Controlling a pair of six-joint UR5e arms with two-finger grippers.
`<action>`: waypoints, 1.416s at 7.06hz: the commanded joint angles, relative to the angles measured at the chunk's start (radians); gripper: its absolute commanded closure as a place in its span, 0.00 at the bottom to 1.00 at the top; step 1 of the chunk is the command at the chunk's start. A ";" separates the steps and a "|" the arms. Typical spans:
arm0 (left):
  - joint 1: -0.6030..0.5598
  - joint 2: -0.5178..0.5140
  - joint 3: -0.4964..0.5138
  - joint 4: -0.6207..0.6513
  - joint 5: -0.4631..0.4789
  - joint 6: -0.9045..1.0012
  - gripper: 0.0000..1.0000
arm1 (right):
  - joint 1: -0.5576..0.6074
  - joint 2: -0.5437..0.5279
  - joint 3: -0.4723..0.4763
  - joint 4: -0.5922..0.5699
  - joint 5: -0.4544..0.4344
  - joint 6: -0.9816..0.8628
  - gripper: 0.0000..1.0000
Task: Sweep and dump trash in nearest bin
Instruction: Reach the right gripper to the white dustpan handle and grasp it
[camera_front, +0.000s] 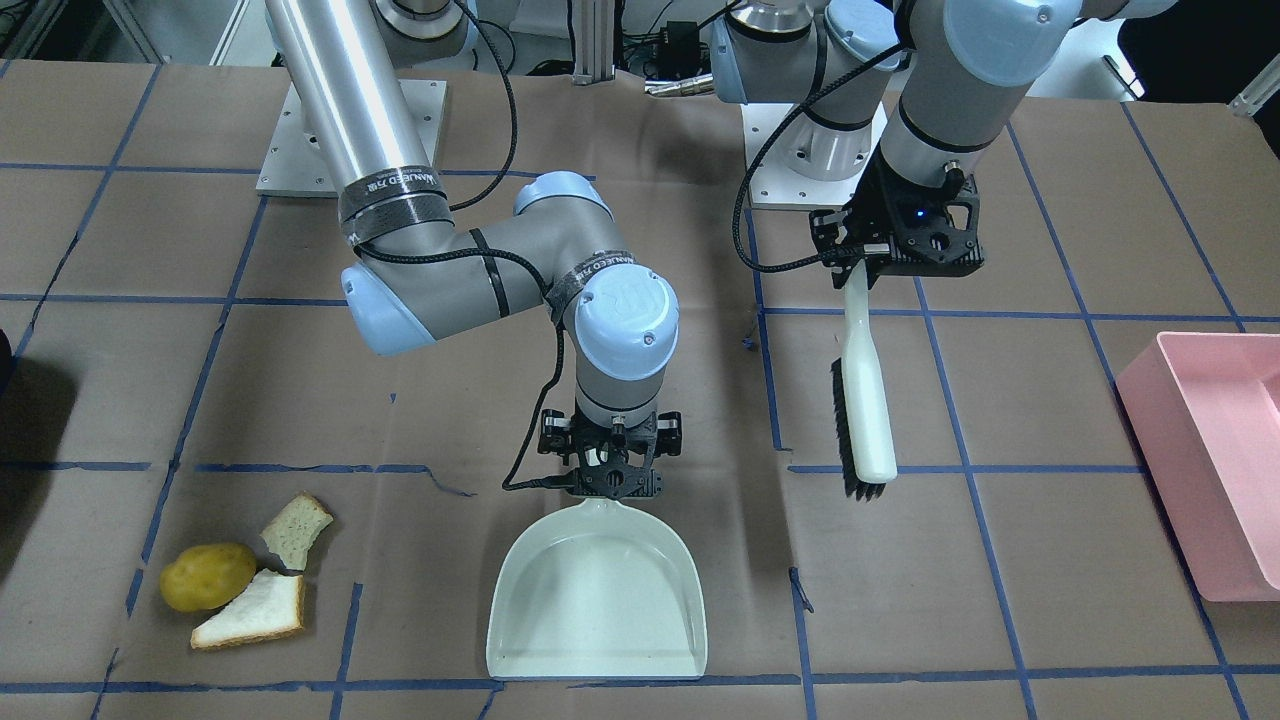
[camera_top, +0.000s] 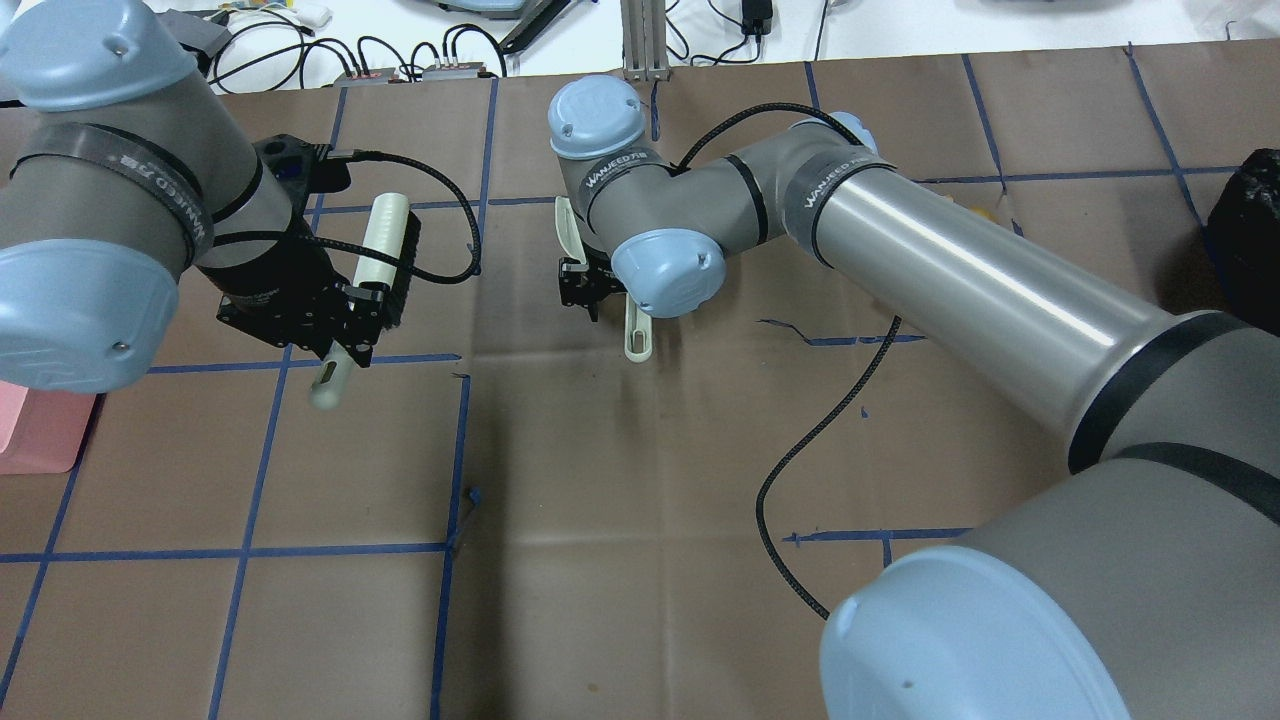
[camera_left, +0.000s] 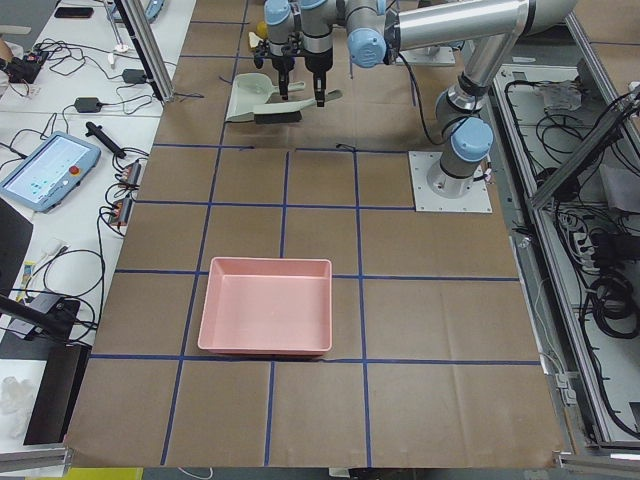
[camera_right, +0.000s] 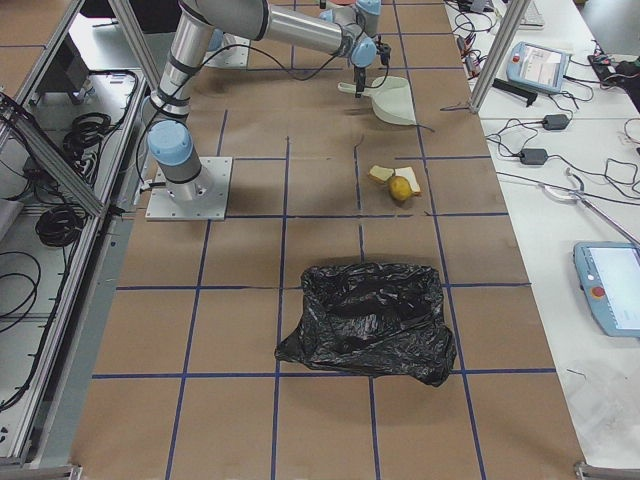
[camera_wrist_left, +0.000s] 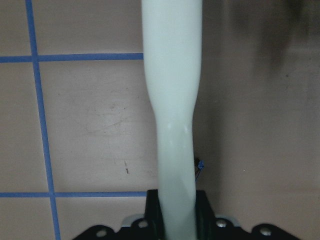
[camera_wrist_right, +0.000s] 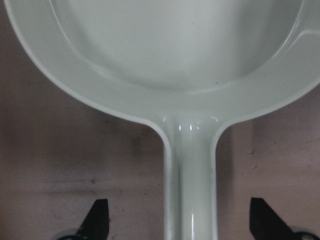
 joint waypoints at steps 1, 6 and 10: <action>0.000 0.000 0.001 -0.018 0.000 0.000 0.95 | -0.004 -0.005 0.006 -0.002 -0.001 0.000 0.00; 0.000 -0.005 0.007 -0.047 0.002 0.000 0.99 | -0.006 -0.005 -0.002 -0.001 -0.002 -0.012 0.56; 0.000 -0.008 0.011 -0.047 0.002 0.000 0.99 | -0.010 -0.017 -0.017 -0.001 -0.002 -0.015 0.97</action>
